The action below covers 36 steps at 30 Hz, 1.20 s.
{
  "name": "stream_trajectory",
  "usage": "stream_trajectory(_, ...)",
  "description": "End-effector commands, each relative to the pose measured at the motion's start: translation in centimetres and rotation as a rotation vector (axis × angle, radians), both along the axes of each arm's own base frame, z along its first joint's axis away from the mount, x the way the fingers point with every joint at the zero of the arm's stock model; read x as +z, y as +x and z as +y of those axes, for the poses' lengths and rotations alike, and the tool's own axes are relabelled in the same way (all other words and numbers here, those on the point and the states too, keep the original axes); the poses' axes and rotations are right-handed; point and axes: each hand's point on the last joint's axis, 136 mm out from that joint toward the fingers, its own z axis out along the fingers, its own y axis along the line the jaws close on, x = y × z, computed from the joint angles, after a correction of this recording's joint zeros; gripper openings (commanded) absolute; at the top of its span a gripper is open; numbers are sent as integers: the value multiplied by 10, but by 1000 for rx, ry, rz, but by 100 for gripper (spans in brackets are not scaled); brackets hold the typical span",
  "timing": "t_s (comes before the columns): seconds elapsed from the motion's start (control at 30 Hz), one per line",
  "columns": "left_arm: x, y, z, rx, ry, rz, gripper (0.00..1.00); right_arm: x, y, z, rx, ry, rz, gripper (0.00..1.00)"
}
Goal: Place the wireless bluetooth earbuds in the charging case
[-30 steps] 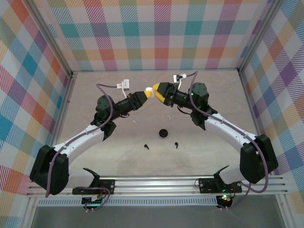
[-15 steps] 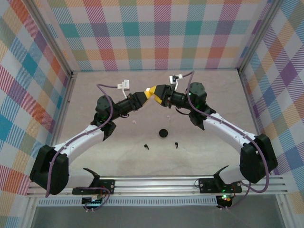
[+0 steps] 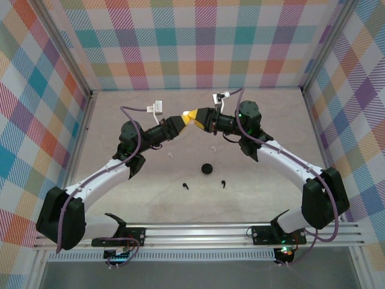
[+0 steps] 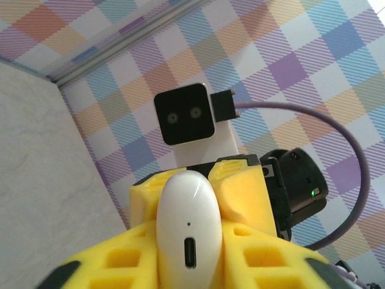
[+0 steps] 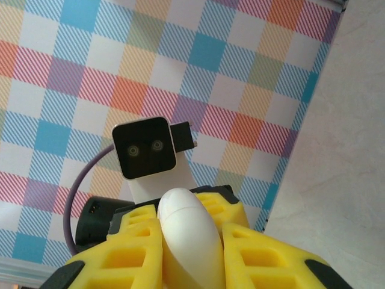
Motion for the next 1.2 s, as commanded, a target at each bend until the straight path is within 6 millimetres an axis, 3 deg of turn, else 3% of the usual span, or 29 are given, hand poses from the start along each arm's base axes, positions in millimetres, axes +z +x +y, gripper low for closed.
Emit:
stream_trajectory(0.0, -5, -20, -7, -69, 113, -62, 37, 16, -13, 4, 66, -51, -96, 9)
stream_trajectory(0.27, -4, -32, 4, -40, 185, -130, 46, 26, -4, -18, 20, -79, -118, 8)
stream_trajectory(0.4, -1, -37, 14, -13, 244, -173, 47, 28, -8, -27, 69, -191, -194, 7)
stream_trajectory(0.53, 8, -50, 24, 1, 330, -307, 46, 28, -25, -34, 182, -352, -346, 7)
stream_trajectory(0.67, 21, -93, 23, -105, 426, -689, 48, 24, -50, -43, 328, -485, -493, 8)
stream_trajectory(0.8, 12, -98, 26, -171, 581, -703, 49, 2, -68, -48, 438, -681, -582, 10)
stream_trajectory(0.93, 18, -110, 12, -343, 538, -739, 49, -27, -81, -46, 532, -874, -661, 10)
stream_trajectory(1.17, 5, -111, -5, -477, 489, -733, 48, -28, -98, -41, 601, -860, -734, 10)
